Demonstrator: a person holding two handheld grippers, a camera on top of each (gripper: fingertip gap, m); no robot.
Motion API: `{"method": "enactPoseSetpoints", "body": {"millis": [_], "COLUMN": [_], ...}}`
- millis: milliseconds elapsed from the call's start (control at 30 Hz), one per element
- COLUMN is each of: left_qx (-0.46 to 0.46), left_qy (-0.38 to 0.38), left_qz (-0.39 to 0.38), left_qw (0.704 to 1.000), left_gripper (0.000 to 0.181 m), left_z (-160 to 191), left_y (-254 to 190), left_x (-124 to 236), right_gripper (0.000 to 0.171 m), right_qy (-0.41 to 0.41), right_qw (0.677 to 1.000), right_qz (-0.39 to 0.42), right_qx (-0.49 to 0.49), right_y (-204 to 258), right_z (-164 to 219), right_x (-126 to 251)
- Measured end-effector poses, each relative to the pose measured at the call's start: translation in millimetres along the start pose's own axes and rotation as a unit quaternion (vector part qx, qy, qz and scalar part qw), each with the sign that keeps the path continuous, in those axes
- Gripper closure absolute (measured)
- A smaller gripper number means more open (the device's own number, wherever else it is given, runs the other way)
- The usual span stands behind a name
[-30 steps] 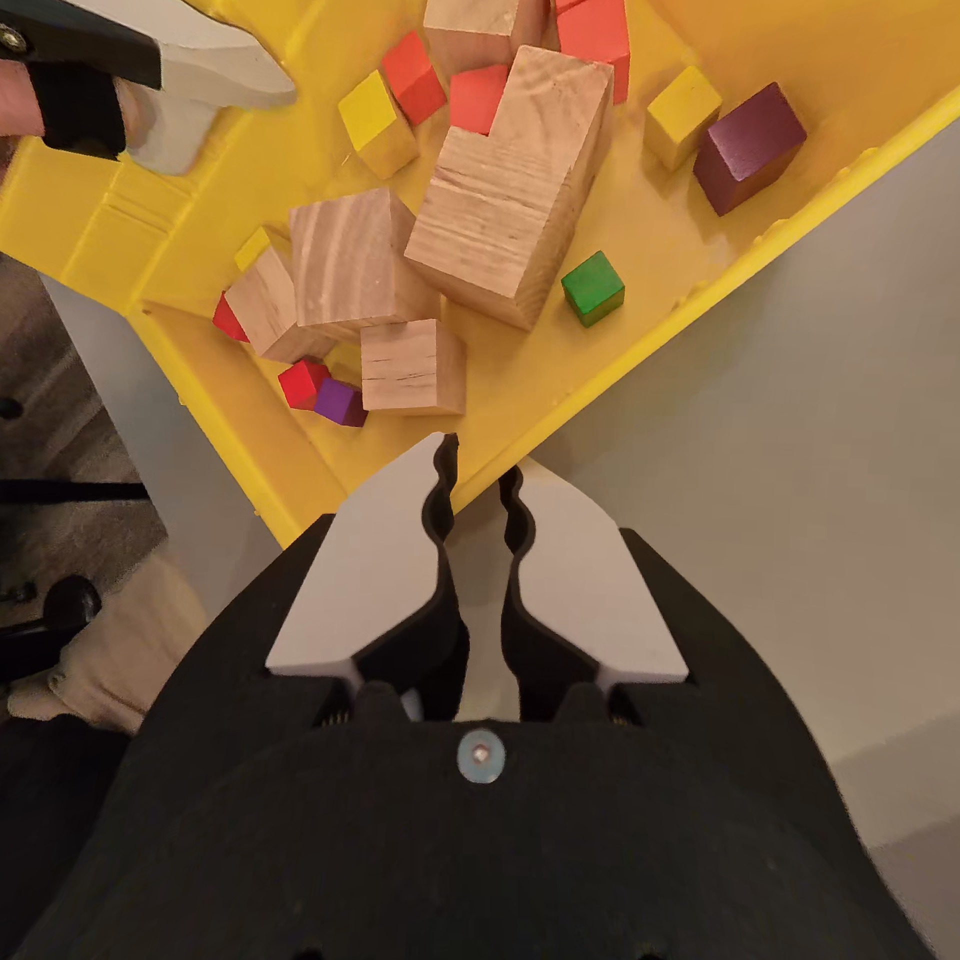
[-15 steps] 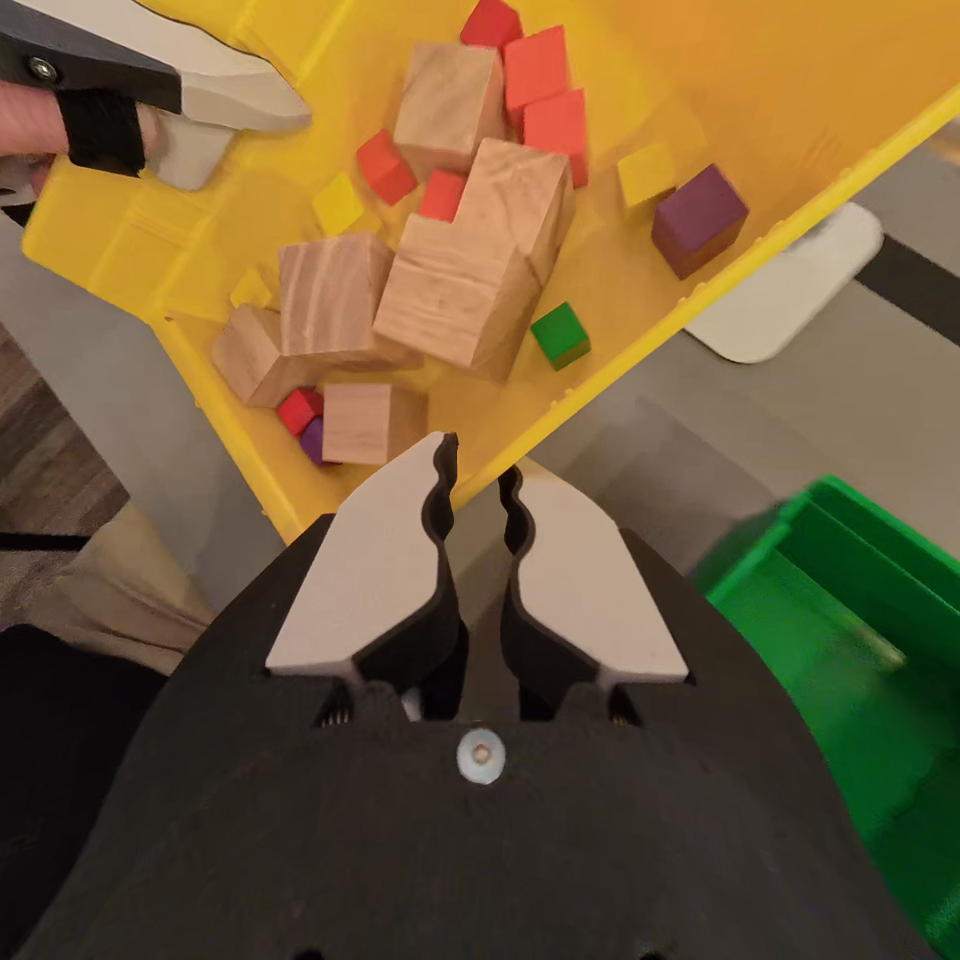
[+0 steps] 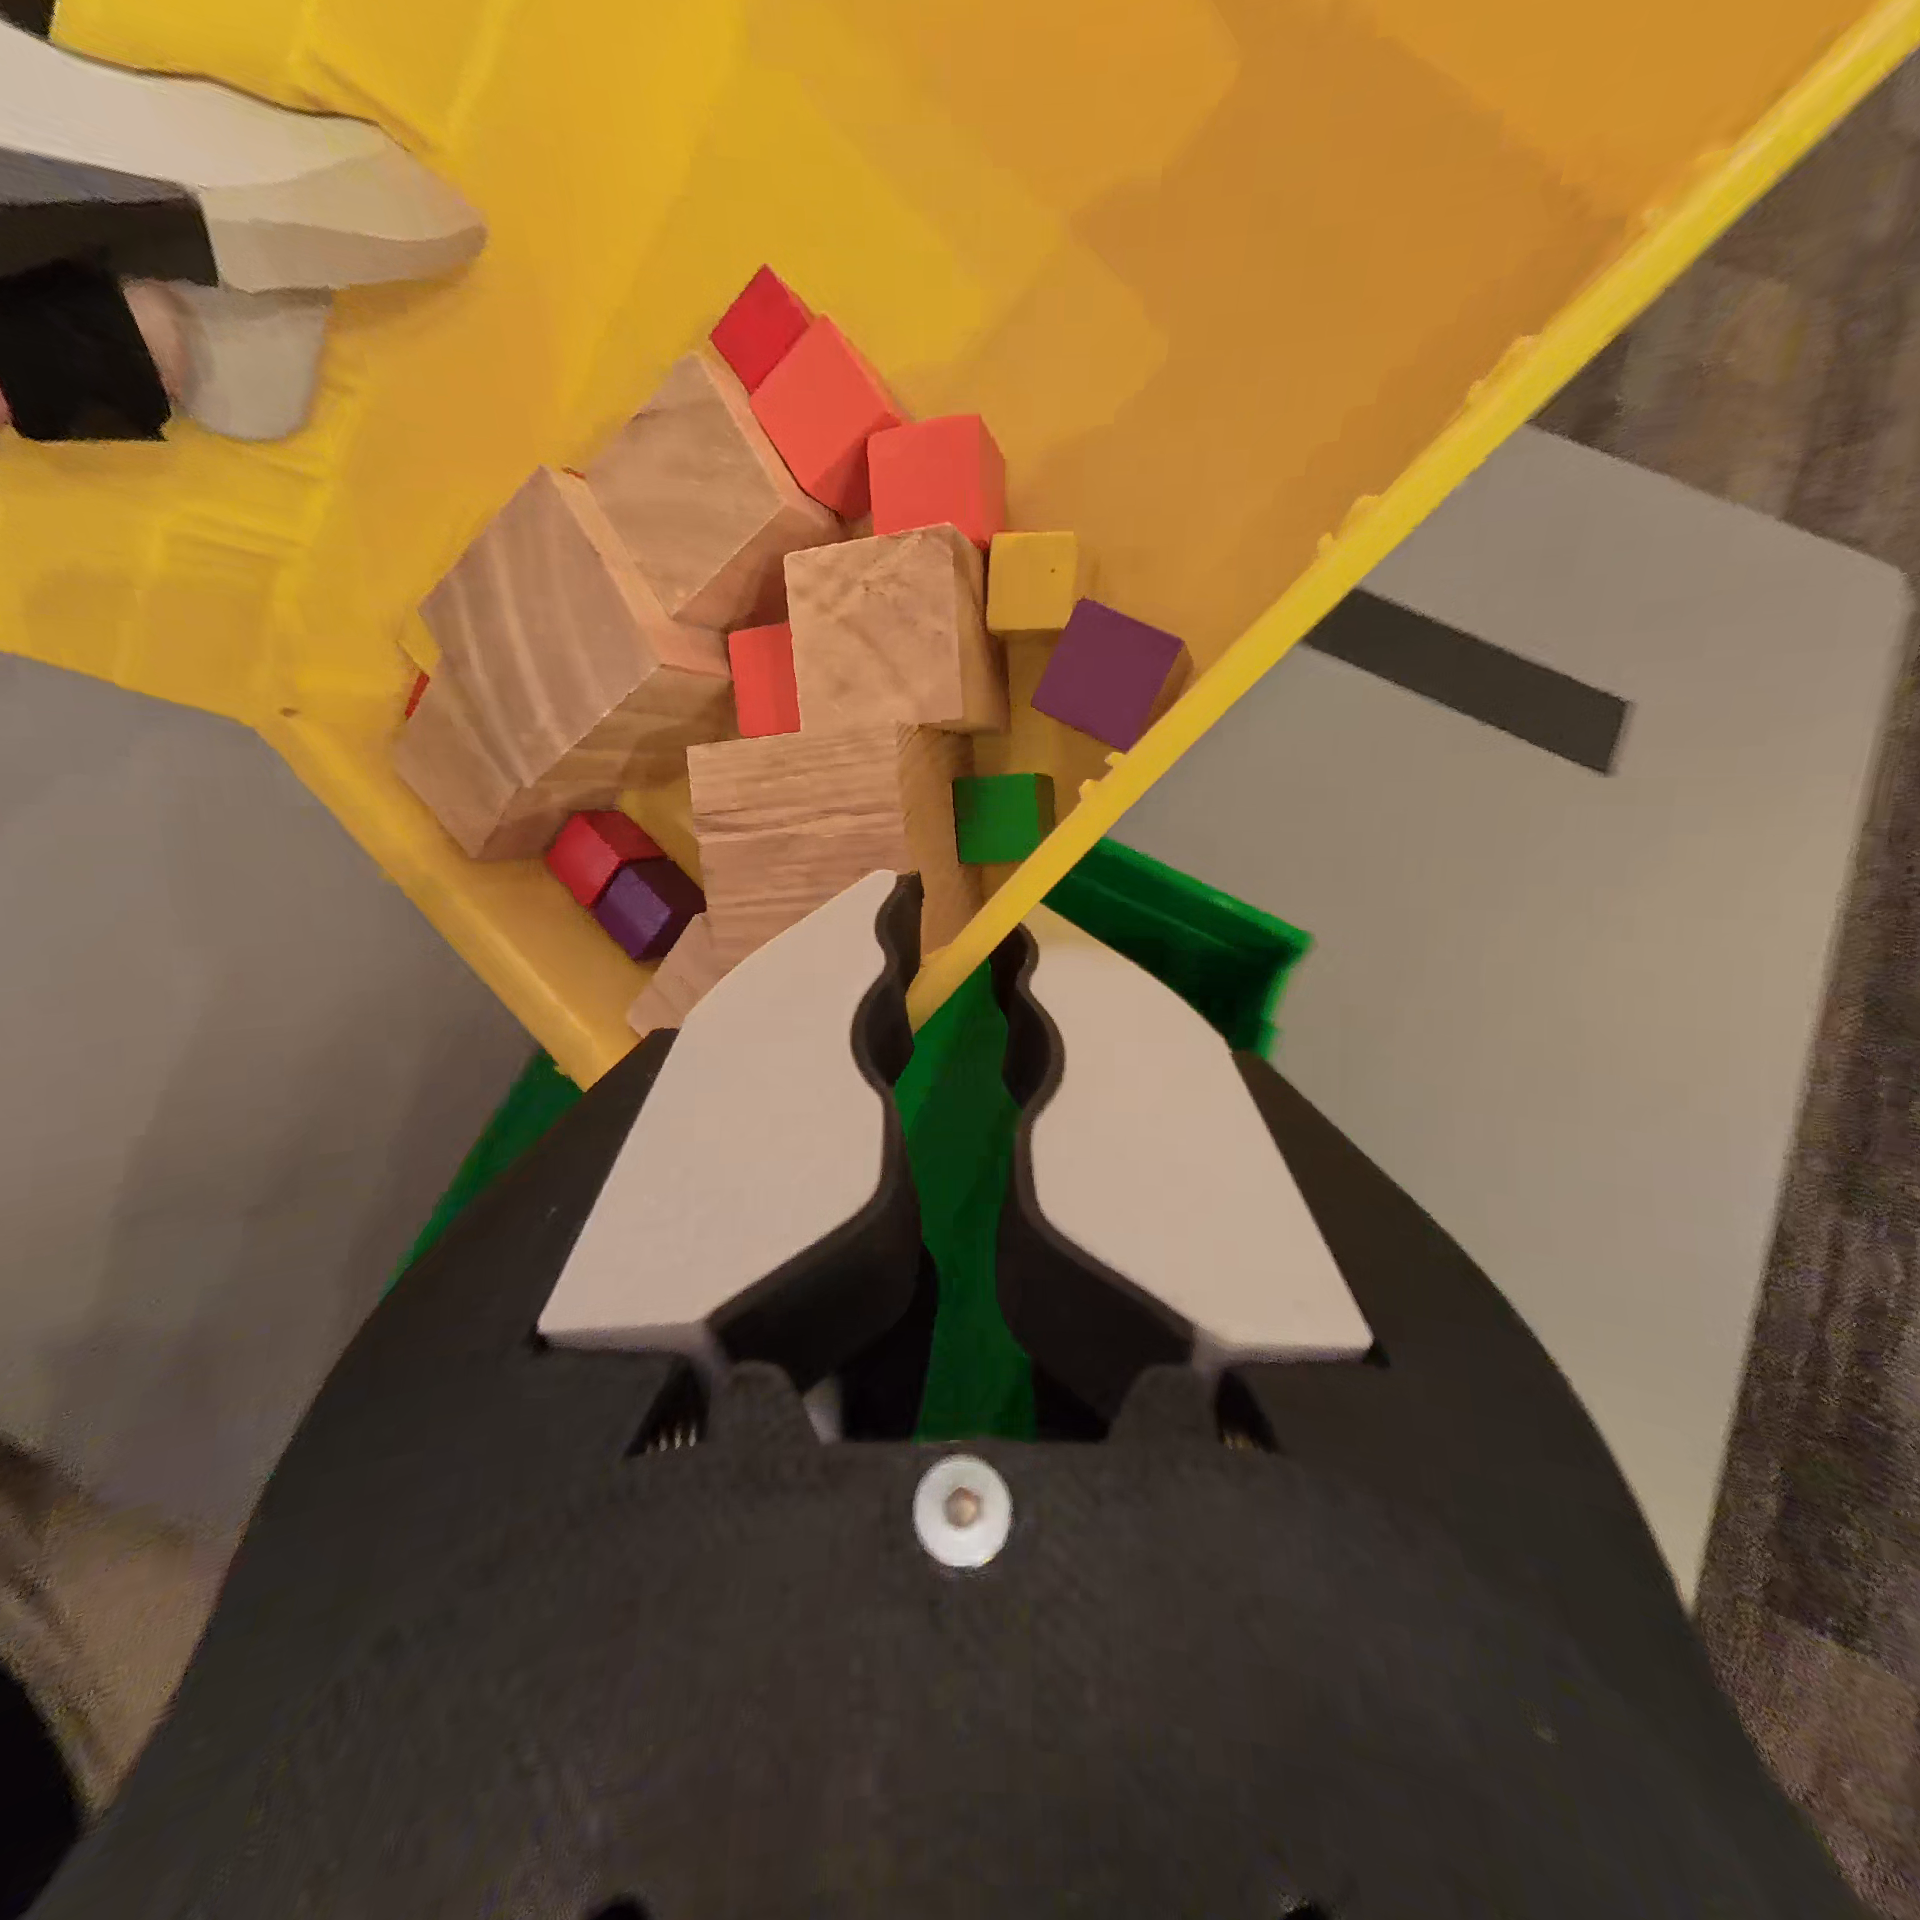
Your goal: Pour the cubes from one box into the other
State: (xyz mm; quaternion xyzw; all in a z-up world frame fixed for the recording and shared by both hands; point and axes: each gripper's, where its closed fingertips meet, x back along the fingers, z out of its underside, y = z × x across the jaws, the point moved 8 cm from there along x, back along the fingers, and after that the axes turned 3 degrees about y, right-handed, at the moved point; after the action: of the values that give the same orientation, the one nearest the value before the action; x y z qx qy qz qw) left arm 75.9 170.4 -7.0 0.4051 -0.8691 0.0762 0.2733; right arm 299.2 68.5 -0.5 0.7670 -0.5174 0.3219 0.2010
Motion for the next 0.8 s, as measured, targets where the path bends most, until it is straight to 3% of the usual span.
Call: {"method": "enactPoseSetpoints", "body": {"millis": [33,300,800], "left_qx": [-0.008,-0.068,-0.149], "left_qy": [-0.021,-0.165,-0.321], "left_qz": [-0.007,-0.05,-0.137], "left_qw": [1.0,0.983,0.925], "left_gripper": [0.173,0.173,0.172], "left_z": [-4,-30,-8], "left_y": [-9,-59,-88], "left_x": [-7,-38,-52], "right_gripper": [0.168,0.167,0.168], "right_qy": [-0.011,-0.096,-0.234], "right_qw": [1.0,0.992,0.965], "right_qz": [0.012,0.079,0.117], "right_qx": [-0.002,-0.005,0.011], "right_y": [-11,-61,-80], "right_z": [3,33,69], "right_x": [3,4,-22]}}
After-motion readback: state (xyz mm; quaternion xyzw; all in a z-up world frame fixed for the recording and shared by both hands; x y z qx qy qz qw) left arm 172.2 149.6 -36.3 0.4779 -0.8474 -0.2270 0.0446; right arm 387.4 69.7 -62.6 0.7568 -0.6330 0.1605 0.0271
